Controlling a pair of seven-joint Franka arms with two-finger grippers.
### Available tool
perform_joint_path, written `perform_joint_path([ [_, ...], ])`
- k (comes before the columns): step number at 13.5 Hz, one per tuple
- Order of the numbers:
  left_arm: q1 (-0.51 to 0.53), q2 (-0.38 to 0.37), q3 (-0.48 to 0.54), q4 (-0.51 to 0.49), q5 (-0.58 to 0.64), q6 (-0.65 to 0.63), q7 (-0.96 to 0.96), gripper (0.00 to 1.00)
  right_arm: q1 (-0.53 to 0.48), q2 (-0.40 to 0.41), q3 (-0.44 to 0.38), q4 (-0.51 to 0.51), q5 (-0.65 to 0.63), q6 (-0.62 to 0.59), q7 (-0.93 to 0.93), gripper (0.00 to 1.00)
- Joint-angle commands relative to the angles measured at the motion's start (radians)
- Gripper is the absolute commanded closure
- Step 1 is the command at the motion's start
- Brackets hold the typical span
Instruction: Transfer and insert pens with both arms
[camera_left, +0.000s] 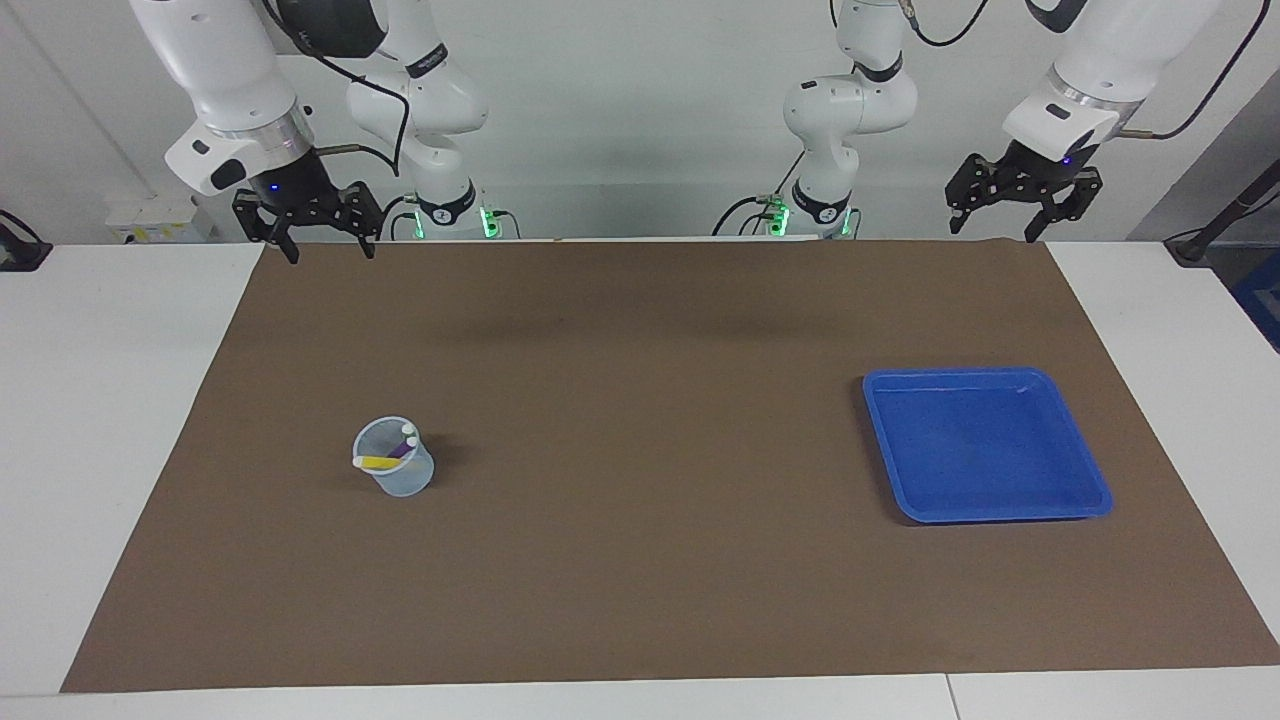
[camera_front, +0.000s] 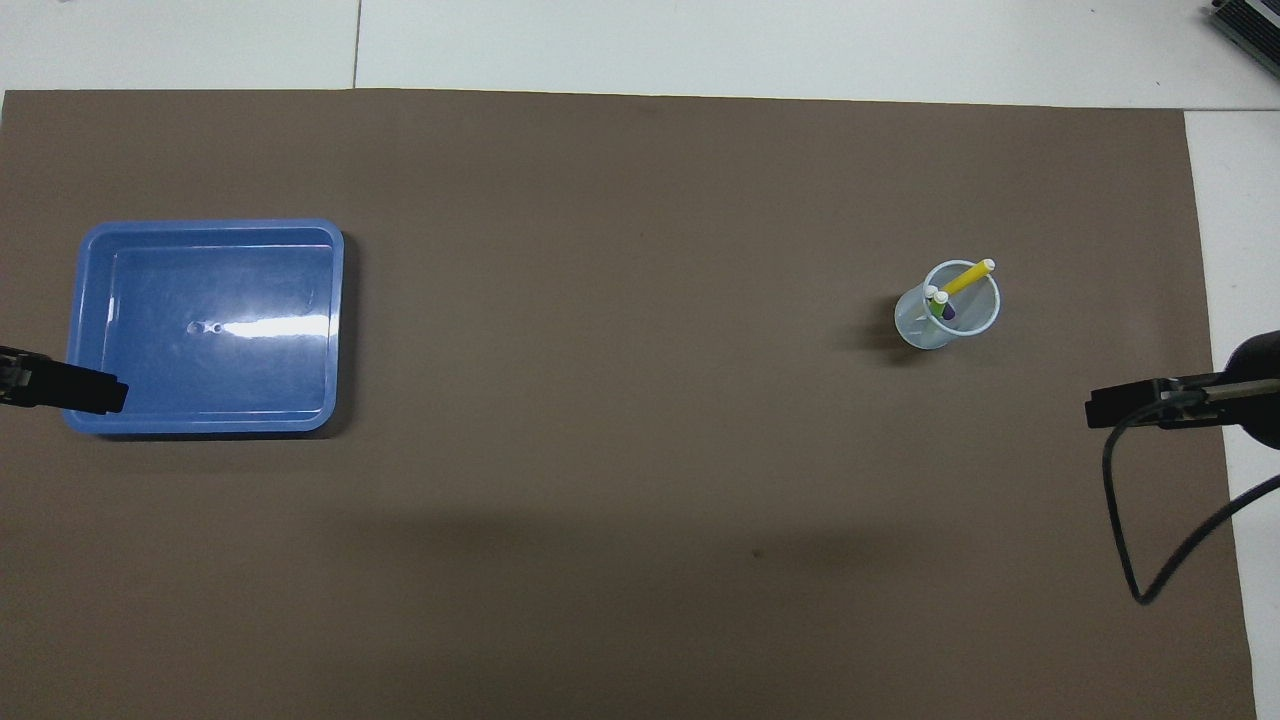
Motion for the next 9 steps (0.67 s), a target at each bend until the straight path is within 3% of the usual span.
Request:
perform_joint_path([
  [1, -0.007, -0.017, 0.002, -0.012, 0.025, -0.01, -0.011, 0.0, 0.011, 0.013, 0.002, 0.061, 0.006, -0.049, 0.019, 0.0],
  [9, -0.007, -0.017, 0.002, -0.012, 0.023, -0.01, -0.011, 0.0, 0.001, 0.054, -0.006, 0.131, 0.025, -0.106, 0.064, 0.0],
])
